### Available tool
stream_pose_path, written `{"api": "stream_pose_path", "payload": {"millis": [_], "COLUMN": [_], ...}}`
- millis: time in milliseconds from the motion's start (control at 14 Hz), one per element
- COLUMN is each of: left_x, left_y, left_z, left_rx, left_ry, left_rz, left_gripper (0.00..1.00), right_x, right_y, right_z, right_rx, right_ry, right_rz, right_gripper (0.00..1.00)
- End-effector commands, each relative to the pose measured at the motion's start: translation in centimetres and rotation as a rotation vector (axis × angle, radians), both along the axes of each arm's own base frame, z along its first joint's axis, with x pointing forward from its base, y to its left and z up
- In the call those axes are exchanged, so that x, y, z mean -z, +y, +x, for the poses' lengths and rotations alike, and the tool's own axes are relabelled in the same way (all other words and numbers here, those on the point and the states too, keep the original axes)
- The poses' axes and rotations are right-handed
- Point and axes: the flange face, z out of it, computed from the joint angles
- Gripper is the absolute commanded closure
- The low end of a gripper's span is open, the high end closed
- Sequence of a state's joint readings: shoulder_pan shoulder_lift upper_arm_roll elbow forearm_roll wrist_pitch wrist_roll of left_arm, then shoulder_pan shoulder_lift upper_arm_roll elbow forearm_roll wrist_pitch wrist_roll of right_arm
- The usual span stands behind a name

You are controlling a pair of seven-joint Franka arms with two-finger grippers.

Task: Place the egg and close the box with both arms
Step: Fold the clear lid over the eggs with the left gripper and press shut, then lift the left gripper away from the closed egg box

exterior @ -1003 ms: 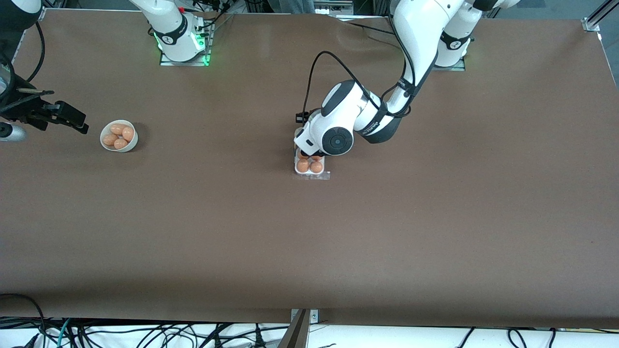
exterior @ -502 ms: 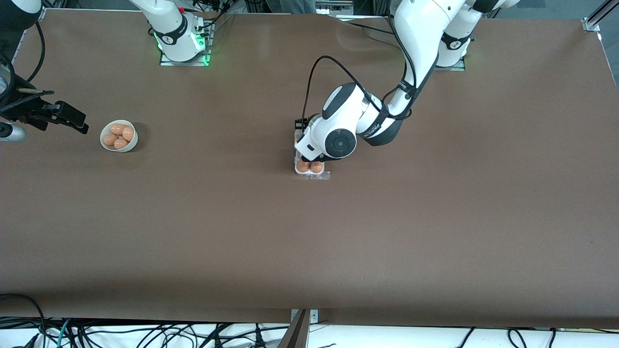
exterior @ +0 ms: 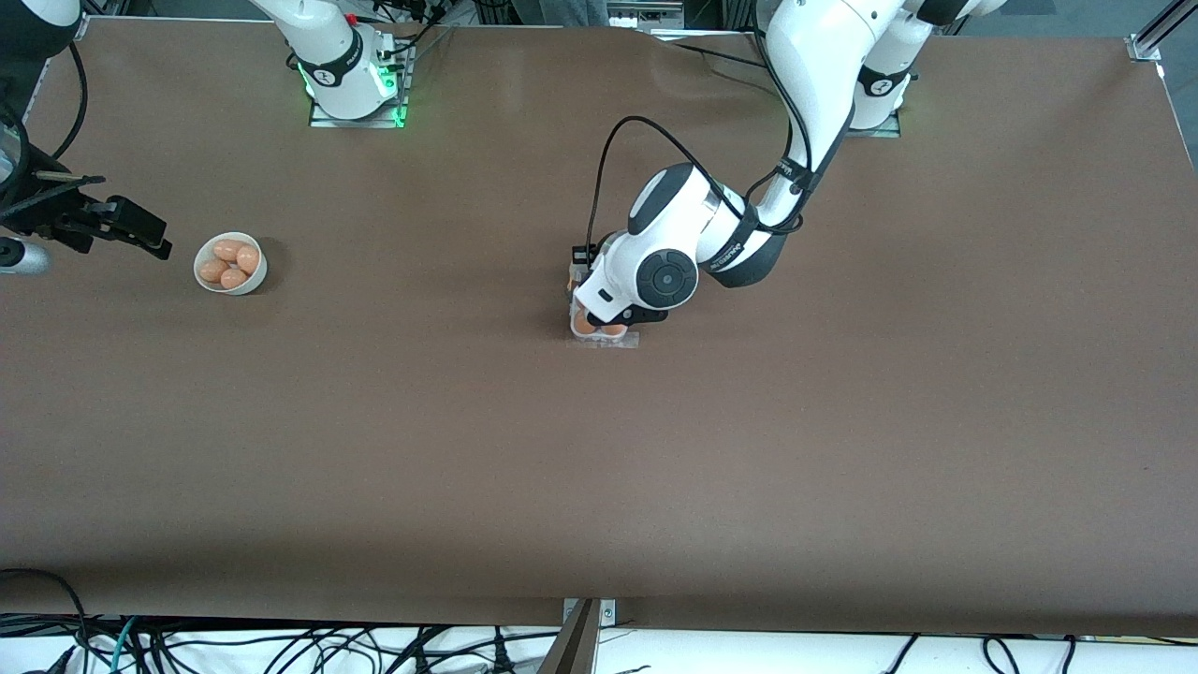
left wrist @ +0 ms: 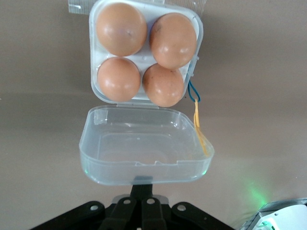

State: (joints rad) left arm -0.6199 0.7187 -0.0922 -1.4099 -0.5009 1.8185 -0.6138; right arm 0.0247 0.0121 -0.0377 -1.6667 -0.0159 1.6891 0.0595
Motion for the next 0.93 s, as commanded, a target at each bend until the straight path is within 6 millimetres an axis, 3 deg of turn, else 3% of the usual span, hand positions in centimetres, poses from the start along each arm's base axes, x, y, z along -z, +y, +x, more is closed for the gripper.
{"api": "stream_pose_path", "payload": {"millis": [0,143,430,502,645,717,860], "left_x": [-0.5,-1.8,-3.8,-4.3,-7.5,-10.1,-13.4], "left_y": [0.2,0.4,2.8,4.2,7.5,9.1,12.9], "left_z": [1.4,2.8,5.8,6.8,9.6,11.0,13.0], "left_rx": [-0.015,-0.031,-0.071,-0.077,-0.075,-0.073,-0.087], "left_ry": [-0.051,-0.085,-0.141,-0.168,-0.285,-0.36,-0.424], "left_rz": [0.013,0.001,0.01,0.04,0.113,0.148,0.218], "left_gripper": [1.0,1.0,0.97,0.87,0.32,0.14,0.03], "right_x": [-0.4,-0.5,-0.5,-0.5,-0.5,-0.5,-0.4], "right_y": [-0.2,-0.2,-0.2,-0.2,-0.2,-0.2,-0.2], "right_z": [0.1,0.1,0.1,0.1,0.1,0.1,0.1], "right_rx": [-0.006,-0.006,-0.006,-0.006,-0.006,-0.006,-0.006], "right_ry": [0.003,0.0,0.0,0.0,0.001,0.0,0.001], "right_rz": [0.005,0.005,0.005,0.005,0.005,0.005,0.005], "right_gripper": [0.0,0.0,0.0,0.0,0.0,0.0,0.0]}}
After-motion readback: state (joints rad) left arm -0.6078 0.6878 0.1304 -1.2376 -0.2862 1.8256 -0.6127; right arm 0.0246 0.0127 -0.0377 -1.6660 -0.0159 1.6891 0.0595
